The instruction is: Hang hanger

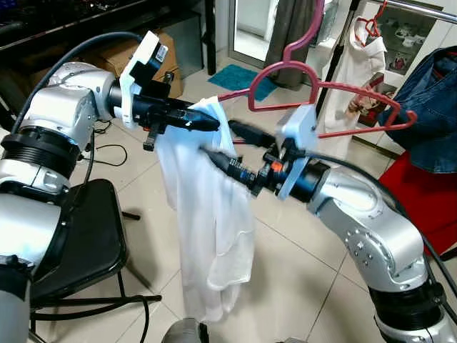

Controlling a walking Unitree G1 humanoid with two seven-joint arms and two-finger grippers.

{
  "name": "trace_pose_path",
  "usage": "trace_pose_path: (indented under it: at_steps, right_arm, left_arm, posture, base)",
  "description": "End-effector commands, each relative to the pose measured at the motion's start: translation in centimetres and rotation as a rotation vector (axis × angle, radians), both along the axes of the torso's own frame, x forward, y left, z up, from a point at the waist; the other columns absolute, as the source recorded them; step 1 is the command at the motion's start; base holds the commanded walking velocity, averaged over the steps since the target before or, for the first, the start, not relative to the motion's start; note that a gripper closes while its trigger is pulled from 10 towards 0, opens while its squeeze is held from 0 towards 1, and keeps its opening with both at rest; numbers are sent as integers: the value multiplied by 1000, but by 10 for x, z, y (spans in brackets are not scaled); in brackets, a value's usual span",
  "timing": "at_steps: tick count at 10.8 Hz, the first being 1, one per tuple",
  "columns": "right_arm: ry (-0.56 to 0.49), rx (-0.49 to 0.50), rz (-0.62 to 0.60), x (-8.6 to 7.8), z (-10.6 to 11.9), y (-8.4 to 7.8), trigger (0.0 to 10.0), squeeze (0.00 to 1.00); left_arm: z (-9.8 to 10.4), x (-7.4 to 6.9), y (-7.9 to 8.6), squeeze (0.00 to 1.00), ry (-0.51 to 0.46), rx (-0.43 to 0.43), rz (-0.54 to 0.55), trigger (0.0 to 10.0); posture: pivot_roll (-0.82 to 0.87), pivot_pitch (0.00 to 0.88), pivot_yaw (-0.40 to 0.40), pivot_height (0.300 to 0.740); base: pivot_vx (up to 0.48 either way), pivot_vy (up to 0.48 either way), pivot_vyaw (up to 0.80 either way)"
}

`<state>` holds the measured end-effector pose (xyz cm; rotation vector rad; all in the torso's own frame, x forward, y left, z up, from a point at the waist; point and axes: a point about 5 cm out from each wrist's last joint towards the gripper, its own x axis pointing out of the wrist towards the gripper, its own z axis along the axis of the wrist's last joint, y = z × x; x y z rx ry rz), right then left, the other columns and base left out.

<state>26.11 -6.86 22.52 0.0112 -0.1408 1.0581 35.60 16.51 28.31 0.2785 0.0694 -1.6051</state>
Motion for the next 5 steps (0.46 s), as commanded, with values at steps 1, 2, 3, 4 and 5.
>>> trace_pose_path:
  at_steps: [1,2,3,4,5]
  right_arm:
    - [-23,8,54,-8,3,3,10000,0]
    - [-20,2,89,-12,1,4,10000,0]
    - [-2,-12,140,-19,-4,4,10000,0]
    - [9,-26,163,-22,-9,5,10000,0]
    - [16,-35,164,-21,-13,7,10000,0]
  left_arm:
    - [8,0,1,0,-35,-17,1,0]
    - [9,0,1,0,-36,-21,1,0]
    - [11,0,0,0,-40,-30,-3,0]
    - [14,0,-2,0,-41,-47,-9,0]
    - [16,0,-4,0,-43,-58,-18,0]
  posture:
    - [18,58,65,740]
    - [16,59,67,740]
    - [15,59,68,740]
    - [15,59,68,740]
    - [16,58,70,740]
  base:
    - [0,0,0]
    - [0,0,0]
    - [0,0,0]
    - [0,0,0]
    - [0,0,0]
